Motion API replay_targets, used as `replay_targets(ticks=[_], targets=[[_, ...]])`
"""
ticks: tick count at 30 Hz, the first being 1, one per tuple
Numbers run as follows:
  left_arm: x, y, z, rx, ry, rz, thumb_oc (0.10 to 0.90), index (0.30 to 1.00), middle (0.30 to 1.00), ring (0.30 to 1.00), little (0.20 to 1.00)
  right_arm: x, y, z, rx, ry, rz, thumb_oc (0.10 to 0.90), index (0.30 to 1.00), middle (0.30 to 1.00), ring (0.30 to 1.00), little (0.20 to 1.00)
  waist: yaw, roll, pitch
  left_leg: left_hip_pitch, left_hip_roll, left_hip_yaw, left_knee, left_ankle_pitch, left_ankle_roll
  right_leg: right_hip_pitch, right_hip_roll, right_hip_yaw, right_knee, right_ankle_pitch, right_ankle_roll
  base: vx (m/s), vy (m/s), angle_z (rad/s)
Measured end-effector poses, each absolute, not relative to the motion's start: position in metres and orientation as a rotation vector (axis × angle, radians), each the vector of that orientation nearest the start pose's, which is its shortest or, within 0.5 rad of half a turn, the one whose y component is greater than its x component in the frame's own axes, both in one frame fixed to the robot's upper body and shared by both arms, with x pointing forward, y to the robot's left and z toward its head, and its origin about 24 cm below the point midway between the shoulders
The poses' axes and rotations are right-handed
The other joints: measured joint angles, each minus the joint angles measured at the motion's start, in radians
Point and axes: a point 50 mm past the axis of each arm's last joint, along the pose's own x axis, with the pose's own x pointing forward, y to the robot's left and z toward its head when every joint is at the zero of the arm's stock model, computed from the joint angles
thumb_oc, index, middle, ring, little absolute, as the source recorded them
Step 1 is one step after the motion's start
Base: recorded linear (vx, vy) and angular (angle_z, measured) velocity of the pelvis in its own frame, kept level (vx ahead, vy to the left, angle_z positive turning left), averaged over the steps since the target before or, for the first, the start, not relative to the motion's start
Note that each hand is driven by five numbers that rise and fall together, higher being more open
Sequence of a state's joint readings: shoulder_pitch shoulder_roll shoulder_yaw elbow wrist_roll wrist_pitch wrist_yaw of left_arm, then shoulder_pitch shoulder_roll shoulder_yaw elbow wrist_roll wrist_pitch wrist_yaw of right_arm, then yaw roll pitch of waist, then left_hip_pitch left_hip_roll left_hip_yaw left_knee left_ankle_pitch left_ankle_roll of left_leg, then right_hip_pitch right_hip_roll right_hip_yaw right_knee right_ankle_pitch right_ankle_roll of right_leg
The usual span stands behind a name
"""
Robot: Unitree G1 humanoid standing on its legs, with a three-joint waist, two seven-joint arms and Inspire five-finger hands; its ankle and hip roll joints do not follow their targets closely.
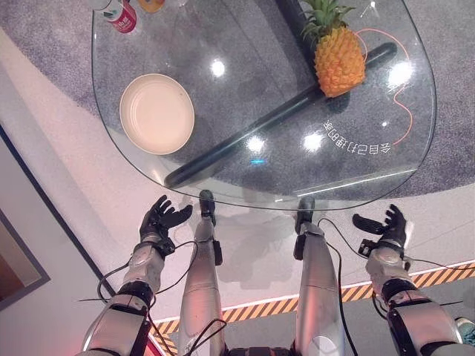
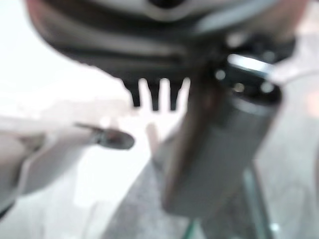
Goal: Pick up the fruit to the plate
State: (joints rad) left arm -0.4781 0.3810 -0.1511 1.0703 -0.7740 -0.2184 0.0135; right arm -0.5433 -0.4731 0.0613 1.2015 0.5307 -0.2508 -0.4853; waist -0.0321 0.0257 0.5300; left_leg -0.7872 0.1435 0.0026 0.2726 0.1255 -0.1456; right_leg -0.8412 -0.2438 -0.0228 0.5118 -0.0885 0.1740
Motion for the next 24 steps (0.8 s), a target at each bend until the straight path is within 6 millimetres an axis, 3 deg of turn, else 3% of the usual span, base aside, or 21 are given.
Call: replay_targets(ticks=[5, 10, 19, 24], targets=[[0.303, 0.258, -0.020, -0.249, 0.329, 0.306, 0.800, 0.900, 0.900, 0.900, 0.900, 0.288, -0.355, 0.031, 0.088, 0.217, -1.102, 0.800, 0.900, 0.900, 0.900, 0.900, 0.001, 0.000, 0.000, 0.002, 0.001, -0.009, -0.002, 0.000, 0.000, 0.007, 0.001, -0.008, -0.005, 0.001, 0.000, 0.01, -0.039, 0.02], [0.304, 0.258, -0.019, -0.219, 0.331, 0.283, 0.800, 0.900, 0.900, 0.900, 0.900, 0.288, -0.371, 0.065, 0.168, 0.061, -1.263, 0.800, 0.900, 0.900, 0.900, 0.900, 0.003, 0.000, 0.000, 0.002, 0.001, -0.015, -0.010, 0.003, -0.001, 0.018, 0.000, -0.022, -0.020, 0.003, -0.001, -0.01, -0.006, 0.04], [0.304, 0.260, -0.017, -0.203, 0.337, 0.279, 0.800, 0.900, 0.900, 0.900, 0.900, 0.311, -0.362, 0.142, 0.342, -0.329, -1.294, 0.800, 0.900, 0.900, 0.900, 0.900, 0.004, 0.000, 0.000, 0.002, -0.002, -0.013, -0.020, 0.003, -0.001, 0.017, -0.003, -0.022, -0.031, 0.004, 0.000, -0.01, 0.007, 0.00], [0.306, 0.258, -0.015, -0.217, 0.327, 0.271, 0.800, 0.900, 0.900, 0.900, 0.900, 0.322, -0.333, 0.191, 0.376, -0.551, -1.146, 0.800, 0.900, 0.900, 0.900, 0.900, 0.010, 0.000, 0.000, 0.002, -0.003, -0.009, -0.033, 0.006, -0.001, 0.016, -0.004, -0.023, -0.046, 0.008, 0.003, -0.01, 0.012, 0.00]])
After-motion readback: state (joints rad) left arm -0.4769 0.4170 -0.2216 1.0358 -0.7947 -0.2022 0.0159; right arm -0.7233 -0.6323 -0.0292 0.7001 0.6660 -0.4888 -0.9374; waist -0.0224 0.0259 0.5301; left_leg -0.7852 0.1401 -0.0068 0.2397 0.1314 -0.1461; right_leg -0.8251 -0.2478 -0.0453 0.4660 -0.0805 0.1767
